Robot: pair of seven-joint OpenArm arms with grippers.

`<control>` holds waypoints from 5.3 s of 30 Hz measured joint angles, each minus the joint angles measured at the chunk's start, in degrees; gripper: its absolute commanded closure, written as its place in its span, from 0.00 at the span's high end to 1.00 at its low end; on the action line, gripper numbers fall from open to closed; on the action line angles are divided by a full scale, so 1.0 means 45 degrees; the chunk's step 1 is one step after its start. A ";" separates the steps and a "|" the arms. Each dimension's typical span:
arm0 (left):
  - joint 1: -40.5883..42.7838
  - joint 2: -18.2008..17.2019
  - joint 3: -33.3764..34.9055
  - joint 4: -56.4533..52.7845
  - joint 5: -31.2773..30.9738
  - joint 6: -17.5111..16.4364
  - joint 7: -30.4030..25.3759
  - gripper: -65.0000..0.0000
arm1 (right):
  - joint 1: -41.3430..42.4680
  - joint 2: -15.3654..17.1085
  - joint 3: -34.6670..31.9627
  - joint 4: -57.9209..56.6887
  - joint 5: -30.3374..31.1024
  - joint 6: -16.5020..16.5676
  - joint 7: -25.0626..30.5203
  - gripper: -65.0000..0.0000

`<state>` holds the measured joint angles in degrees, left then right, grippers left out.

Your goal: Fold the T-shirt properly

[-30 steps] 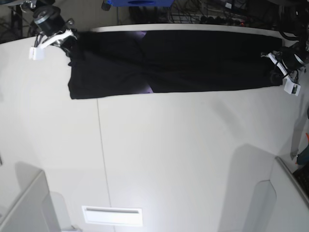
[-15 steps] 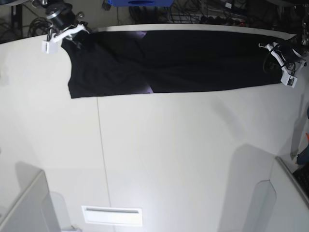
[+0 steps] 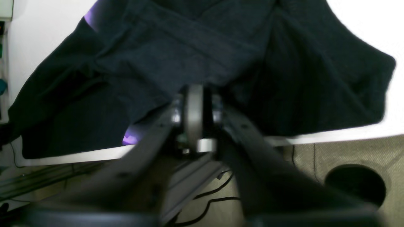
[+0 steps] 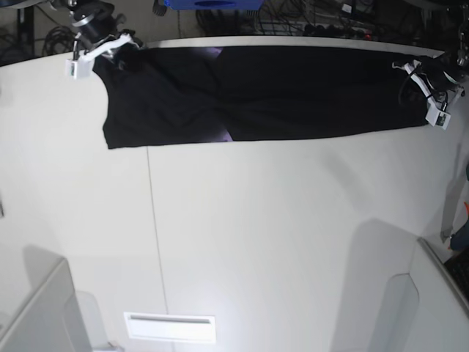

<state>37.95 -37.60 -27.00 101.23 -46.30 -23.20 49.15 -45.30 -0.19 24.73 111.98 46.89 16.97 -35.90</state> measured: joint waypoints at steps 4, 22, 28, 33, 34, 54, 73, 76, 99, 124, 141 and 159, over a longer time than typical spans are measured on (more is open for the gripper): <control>0.0024 -0.0010 -0.0097 -0.0019 -0.0015 0.0000 -0.0024 0.52 | -0.0083 0.0010 0.0767 0.0005 -0.0005 0.0000 -0.0029 0.37; -0.1491 0.3084 -0.1457 -0.0879 0.3317 0.0049 -0.0010 0.00 | 0.2147 0.1059 -0.2093 -0.1268 -0.1540 0.0665 -0.0102 0.00; -0.3109 0.3517 -0.0573 -0.2419 0.5027 -0.0126 -0.0355 0.00 | 0.3594 0.1122 -0.2263 -0.3351 -0.1744 0.0330 0.0049 0.00; -0.4993 0.3463 0.0291 -0.3881 0.5377 0.0019 -0.1078 0.00 | 0.5688 0.1190 -0.2234 -0.5406 -0.1409 0.0321 0.0539 0.00; -0.5343 0.3473 0.0461 -0.4031 0.5440 0.0097 -0.1069 0.00 | 0.6149 0.1282 -0.2239 -0.5780 -0.1384 0.0321 0.0559 0.00; -0.7261 0.3988 -0.2147 -0.0092 0.5158 -0.0189 0.2676 0.00 | 0.6766 0.1540 -0.2249 -0.2302 -0.2229 -0.0321 -0.1379 0.00; -0.6975 0.3662 -0.1802 -0.6557 0.0593 -0.0282 -0.0583 0.91 | 0.5479 0.1525 -0.4668 0.0175 -0.2195 -0.0214 -0.1472 0.00; -0.7422 0.3599 -0.1409 -0.7174 0.0544 -0.0194 -0.0840 0.57 | 0.5474 0.1554 -0.4663 0.0175 -0.2205 -0.0219 -0.1472 0.00; -0.4775 0.3701 -0.1219 -0.1326 0.1175 0.0889 0.0058 0.00 | 0.5081 0.1506 -0.4663 0.0189 -0.2186 -0.0219 -0.1462 0.00; -0.7004 0.5649 0.5022 -0.1054 0.0879 0.4488 -0.0015 0.00 | 0.5149 0.1530 -0.4600 0.0185 -0.2195 -0.0219 -0.1525 0.00; -0.7019 0.5853 0.5013 -0.1059 0.0889 0.4493 0.0204 0.00 | 0.5221 0.1535 -0.4609 0.0185 -0.2195 -0.0219 -0.1520 0.00; -0.7363 0.6159 0.4964 -0.1083 0.0899 0.4493 0.0942 0.00 | 0.5221 0.1530 -0.4609 0.0185 -0.2195 -0.0219 -0.1520 0.00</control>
<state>4.82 -9.89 -4.67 96.36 -42.26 -2.98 53.39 -21.80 6.70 3.99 112.81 37.01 15.99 -42.74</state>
